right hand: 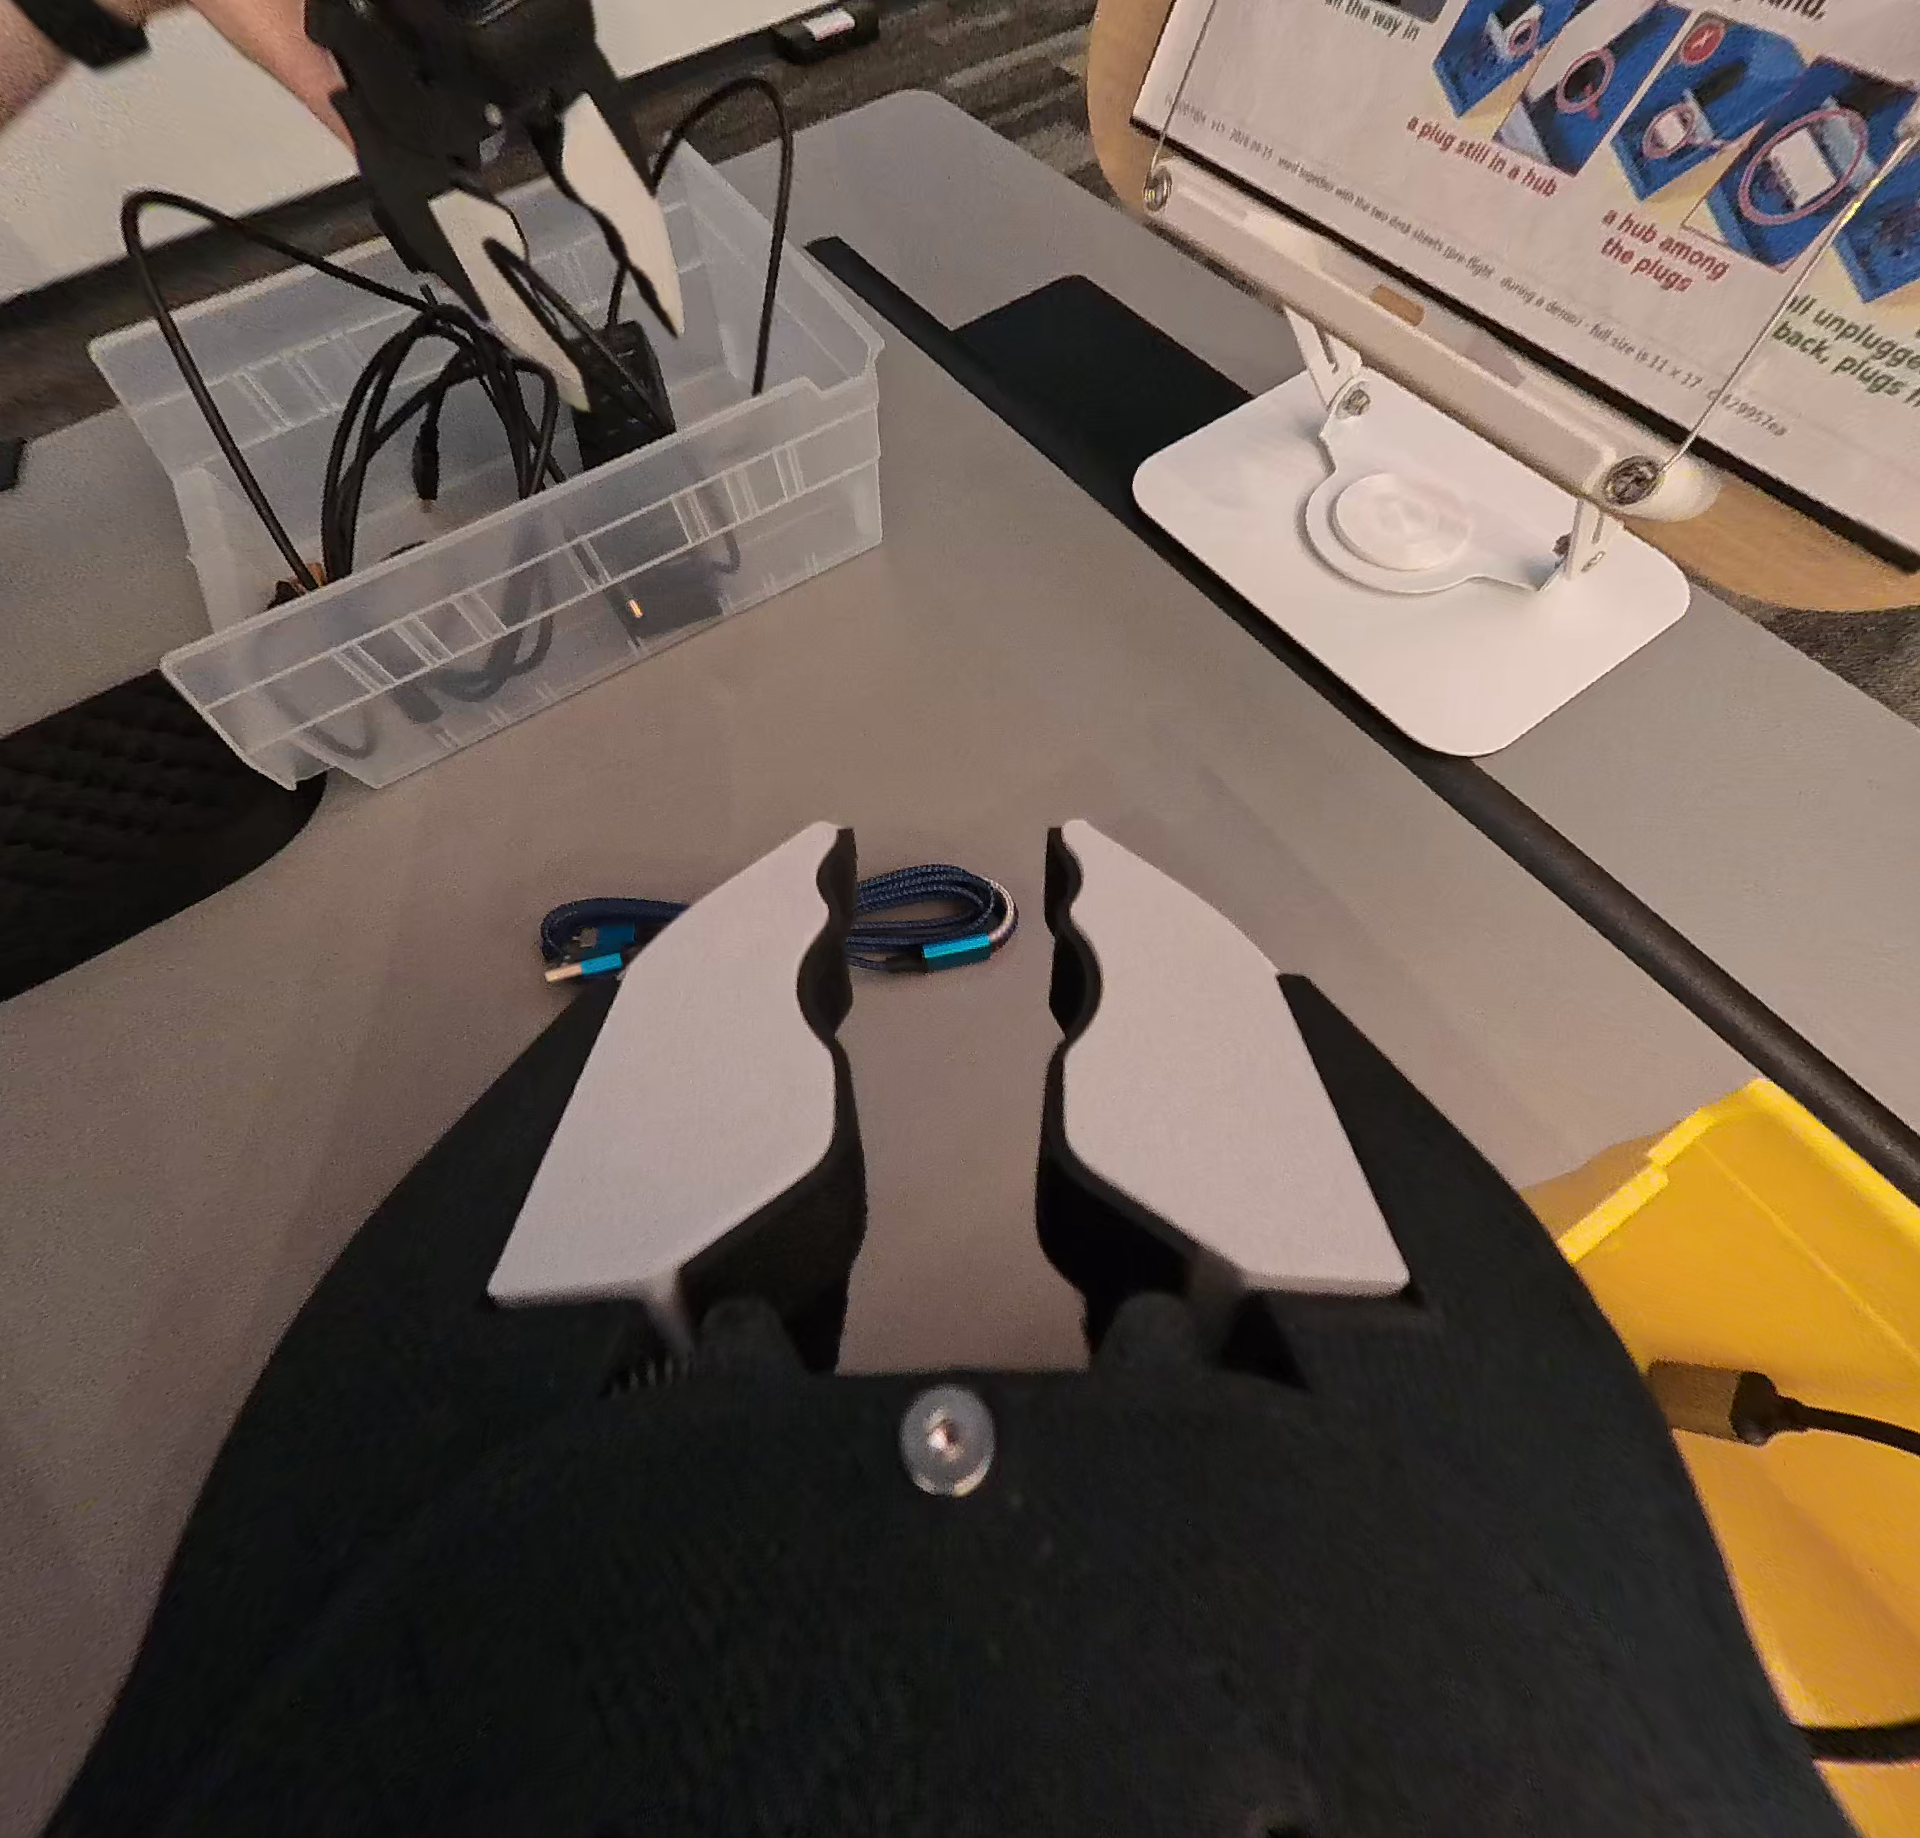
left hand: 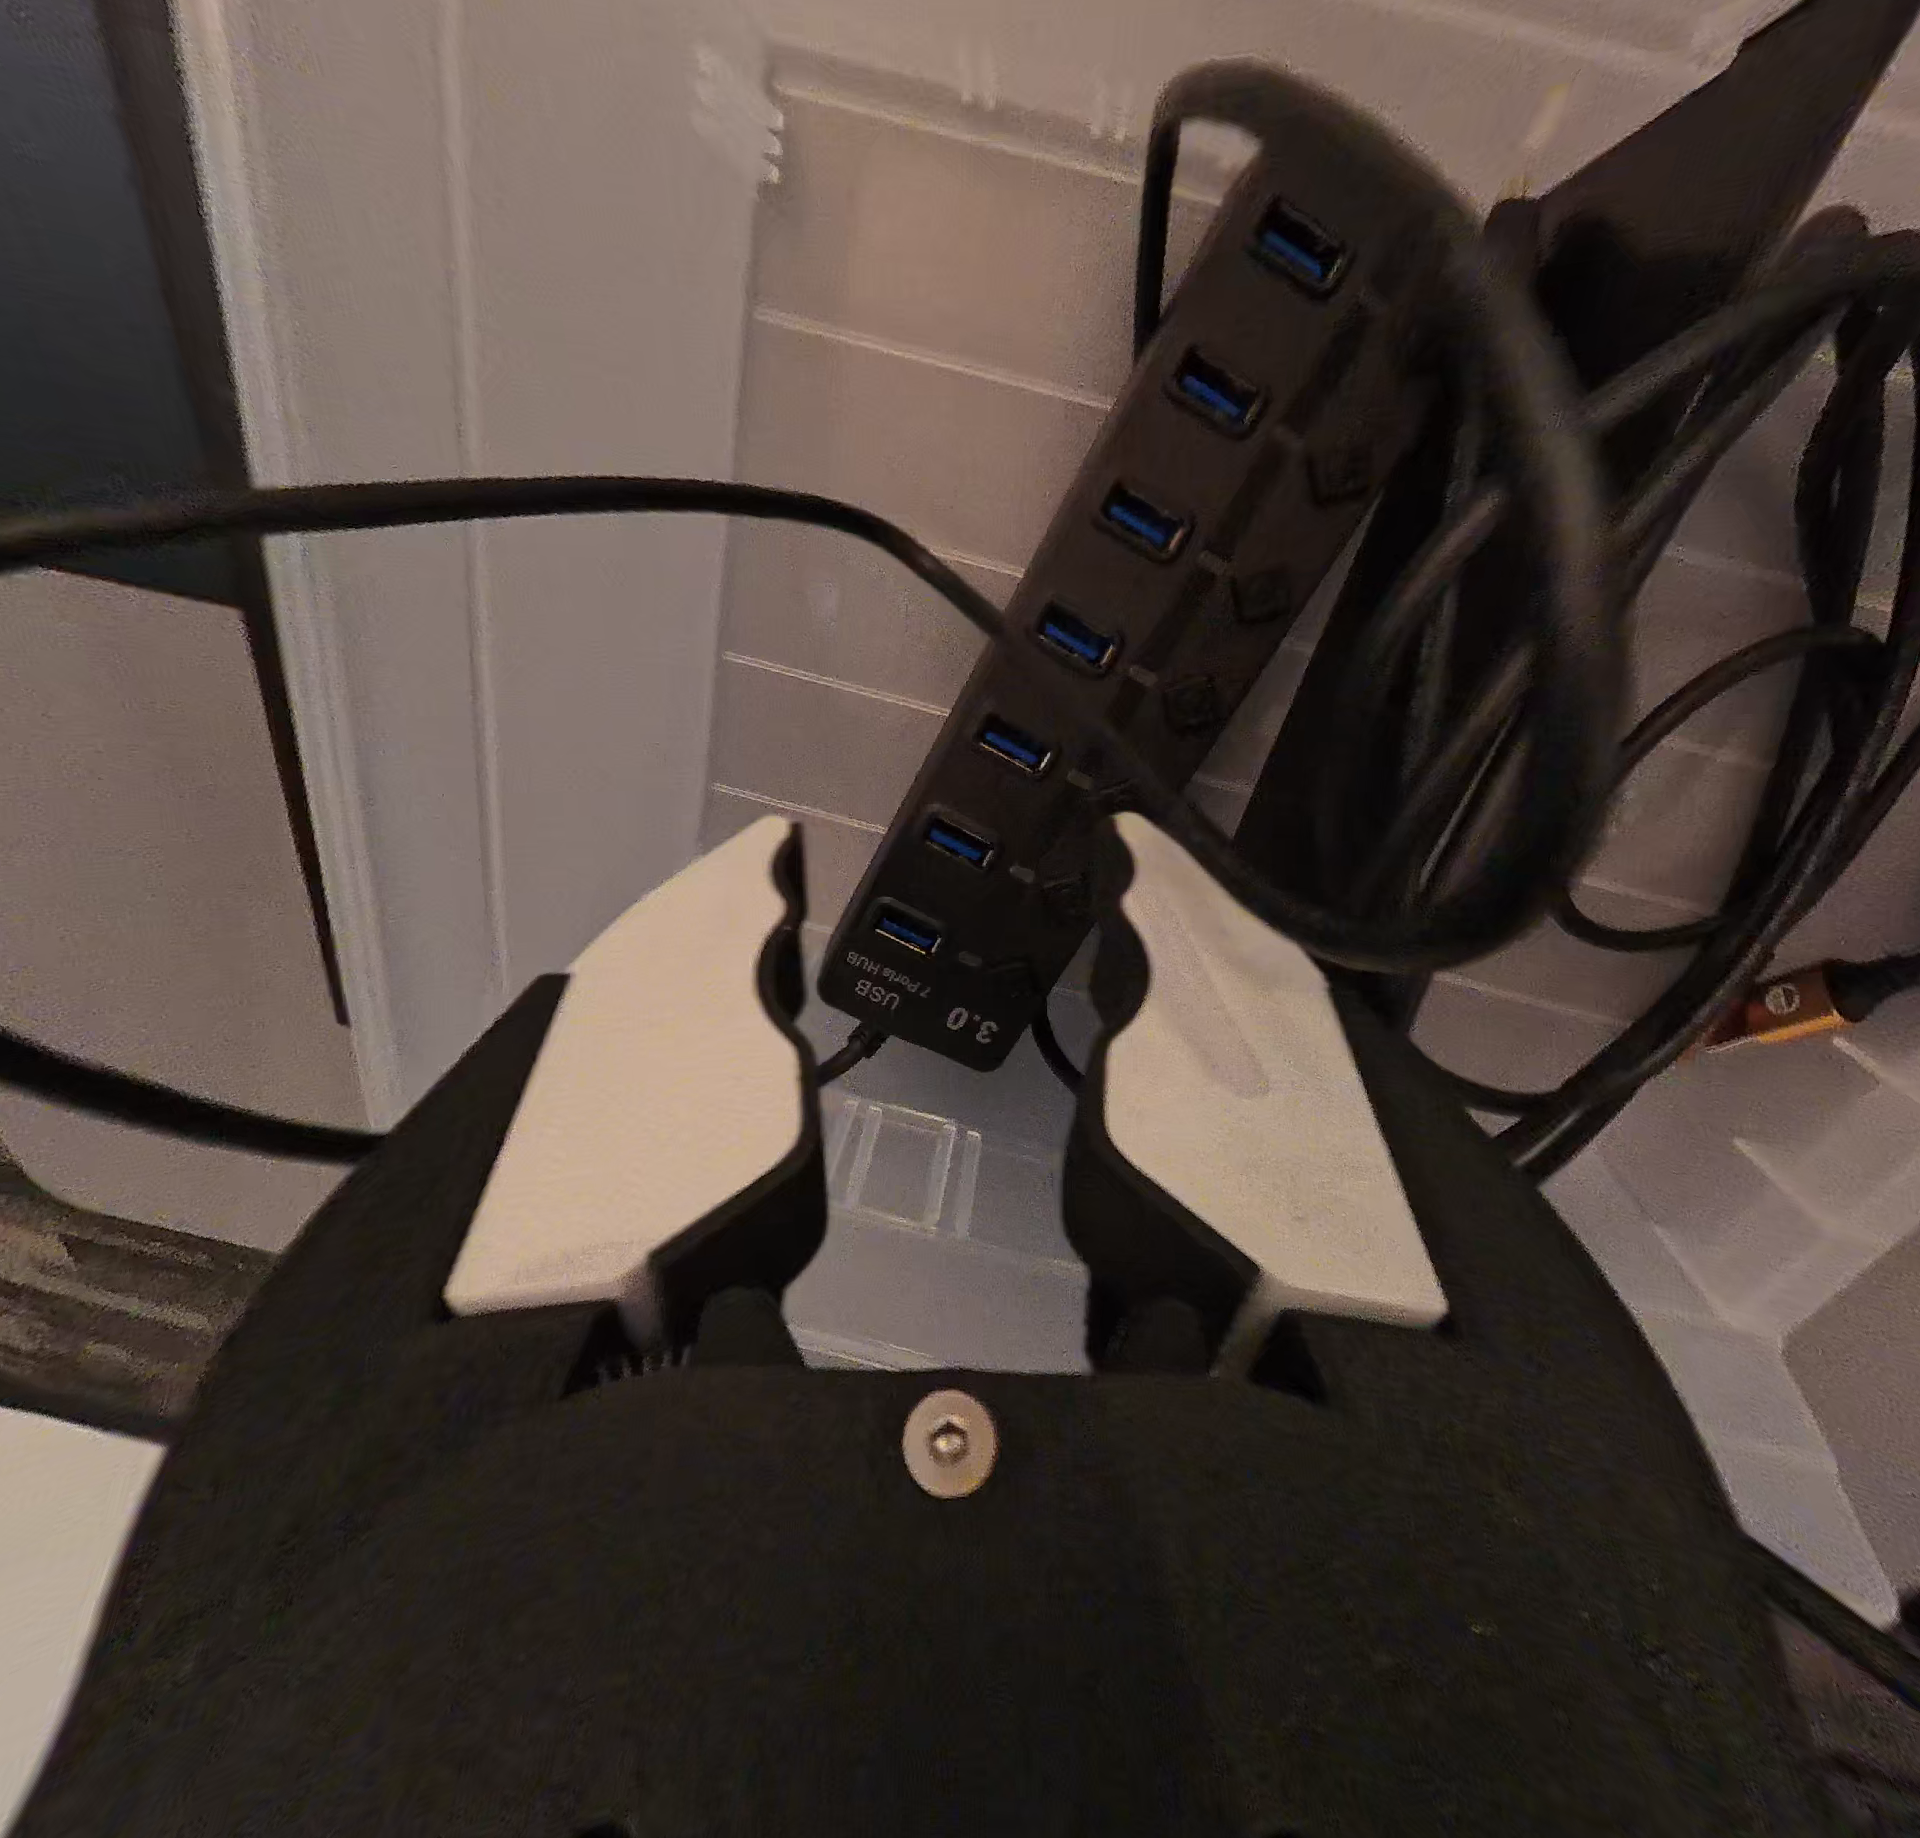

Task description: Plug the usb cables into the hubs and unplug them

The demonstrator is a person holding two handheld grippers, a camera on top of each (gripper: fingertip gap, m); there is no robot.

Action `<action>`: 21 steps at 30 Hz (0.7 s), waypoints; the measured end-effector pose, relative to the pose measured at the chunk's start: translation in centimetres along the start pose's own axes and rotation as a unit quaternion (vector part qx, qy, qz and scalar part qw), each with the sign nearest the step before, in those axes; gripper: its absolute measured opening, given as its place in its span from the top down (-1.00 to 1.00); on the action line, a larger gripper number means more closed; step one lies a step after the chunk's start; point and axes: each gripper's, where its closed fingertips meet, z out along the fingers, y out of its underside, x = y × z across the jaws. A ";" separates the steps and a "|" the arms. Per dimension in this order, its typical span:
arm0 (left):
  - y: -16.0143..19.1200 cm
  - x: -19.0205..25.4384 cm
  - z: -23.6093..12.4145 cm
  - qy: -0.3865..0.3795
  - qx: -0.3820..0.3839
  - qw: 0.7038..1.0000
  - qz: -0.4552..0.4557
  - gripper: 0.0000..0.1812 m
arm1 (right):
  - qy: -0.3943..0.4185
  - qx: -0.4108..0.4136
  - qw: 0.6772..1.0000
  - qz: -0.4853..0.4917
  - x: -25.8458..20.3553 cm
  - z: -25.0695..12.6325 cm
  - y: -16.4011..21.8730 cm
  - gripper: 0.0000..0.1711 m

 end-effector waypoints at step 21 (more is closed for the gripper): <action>5.5 0.5 3.8 0.002 -0.221 0.952 0.213 0.41 | 0.023 -0.048 0.999 -0.001 1.5 2.2 2.6 0.61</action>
